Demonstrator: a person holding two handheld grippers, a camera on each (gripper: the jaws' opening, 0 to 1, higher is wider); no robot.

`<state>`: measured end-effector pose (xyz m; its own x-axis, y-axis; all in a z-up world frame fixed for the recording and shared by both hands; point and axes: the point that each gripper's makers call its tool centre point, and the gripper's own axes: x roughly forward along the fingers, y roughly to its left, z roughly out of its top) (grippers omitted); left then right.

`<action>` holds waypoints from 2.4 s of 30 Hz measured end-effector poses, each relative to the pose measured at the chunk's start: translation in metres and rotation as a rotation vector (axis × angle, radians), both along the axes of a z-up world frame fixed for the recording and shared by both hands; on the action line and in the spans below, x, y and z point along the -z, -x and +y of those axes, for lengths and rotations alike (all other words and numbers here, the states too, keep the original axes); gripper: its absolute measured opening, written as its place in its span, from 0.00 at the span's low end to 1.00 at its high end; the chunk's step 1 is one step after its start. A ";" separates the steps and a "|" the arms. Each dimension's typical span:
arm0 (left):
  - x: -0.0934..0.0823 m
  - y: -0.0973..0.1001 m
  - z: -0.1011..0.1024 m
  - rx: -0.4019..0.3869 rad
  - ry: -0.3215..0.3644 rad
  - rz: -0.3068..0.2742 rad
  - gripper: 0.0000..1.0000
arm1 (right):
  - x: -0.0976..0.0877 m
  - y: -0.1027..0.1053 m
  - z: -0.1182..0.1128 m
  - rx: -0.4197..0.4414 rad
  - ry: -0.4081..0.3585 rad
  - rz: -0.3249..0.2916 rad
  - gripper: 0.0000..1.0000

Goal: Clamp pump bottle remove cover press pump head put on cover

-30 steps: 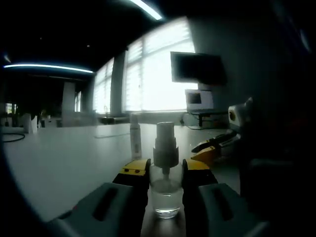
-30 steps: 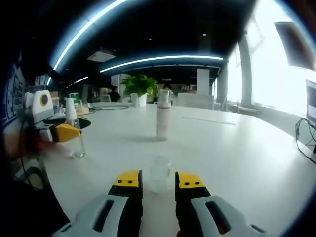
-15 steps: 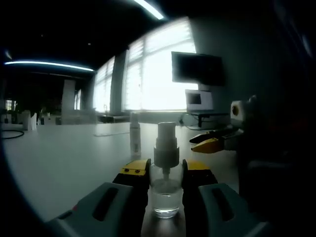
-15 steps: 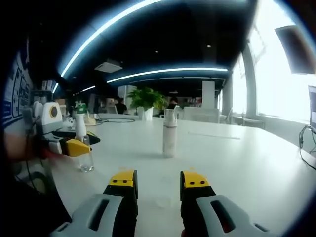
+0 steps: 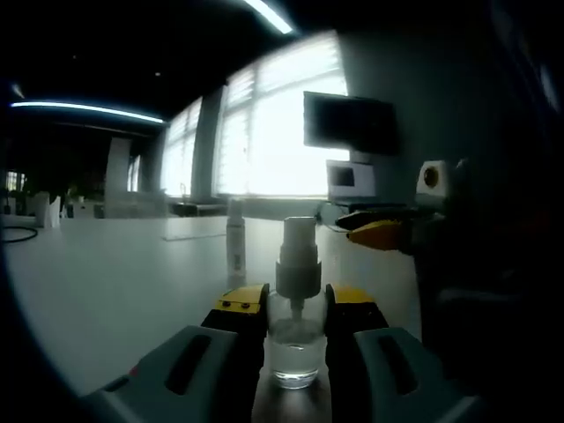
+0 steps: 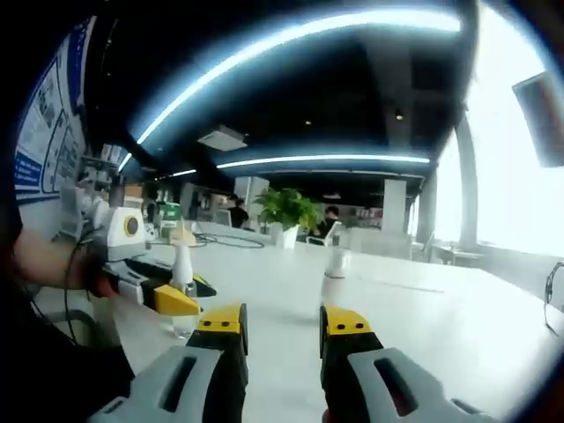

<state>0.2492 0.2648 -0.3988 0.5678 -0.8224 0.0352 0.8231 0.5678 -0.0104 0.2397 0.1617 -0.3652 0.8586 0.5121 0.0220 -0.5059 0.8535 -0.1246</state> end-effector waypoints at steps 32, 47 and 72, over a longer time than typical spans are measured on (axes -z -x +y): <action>0.002 -0.016 -0.019 0.113 -0.027 0.018 0.16 | -0.025 0.006 0.030 -0.109 -0.050 0.010 0.25; 0.000 -0.023 -0.028 0.132 -0.022 0.014 0.16 | -0.042 -0.017 0.021 -0.164 -0.095 0.100 0.19; 0.002 -0.024 -0.029 0.144 -0.006 0.026 0.16 | -0.052 -0.012 0.090 -0.553 0.366 0.247 0.06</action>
